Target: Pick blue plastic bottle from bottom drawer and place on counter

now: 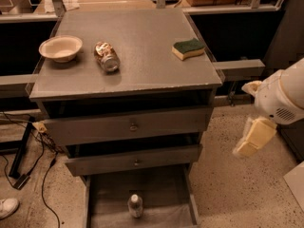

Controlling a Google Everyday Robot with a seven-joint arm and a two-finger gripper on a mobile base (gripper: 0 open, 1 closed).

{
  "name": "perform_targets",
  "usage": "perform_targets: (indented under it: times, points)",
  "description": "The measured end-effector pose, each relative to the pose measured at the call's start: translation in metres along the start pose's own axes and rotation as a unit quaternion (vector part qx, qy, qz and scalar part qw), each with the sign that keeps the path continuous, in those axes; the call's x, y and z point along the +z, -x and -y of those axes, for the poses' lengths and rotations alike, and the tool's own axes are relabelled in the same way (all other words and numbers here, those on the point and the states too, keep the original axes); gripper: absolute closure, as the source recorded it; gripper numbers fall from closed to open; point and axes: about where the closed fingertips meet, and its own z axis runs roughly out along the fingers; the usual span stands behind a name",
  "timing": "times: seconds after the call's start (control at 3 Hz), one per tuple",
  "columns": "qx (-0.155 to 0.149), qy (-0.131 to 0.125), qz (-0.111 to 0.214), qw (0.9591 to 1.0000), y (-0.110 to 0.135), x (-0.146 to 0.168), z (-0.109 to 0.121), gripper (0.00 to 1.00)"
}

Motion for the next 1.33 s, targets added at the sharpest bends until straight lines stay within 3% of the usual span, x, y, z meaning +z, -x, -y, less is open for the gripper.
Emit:
perform_targets:
  times: [0.33, 0.67, 1.0, 1.33]
  points:
    - [0.012, 0.008, 0.032, 0.9994, -0.008, 0.055, -0.006, 0.00]
    - [0.012, 0.008, 0.032, 0.9994, -0.008, 0.055, -0.006, 0.00]
    - [0.027, 0.019, 0.036, 0.9988, -0.032, 0.081, -0.023, 0.00]
    - [0.050, 0.032, 0.044, 0.9973, -0.073, 0.120, -0.044, 0.00]
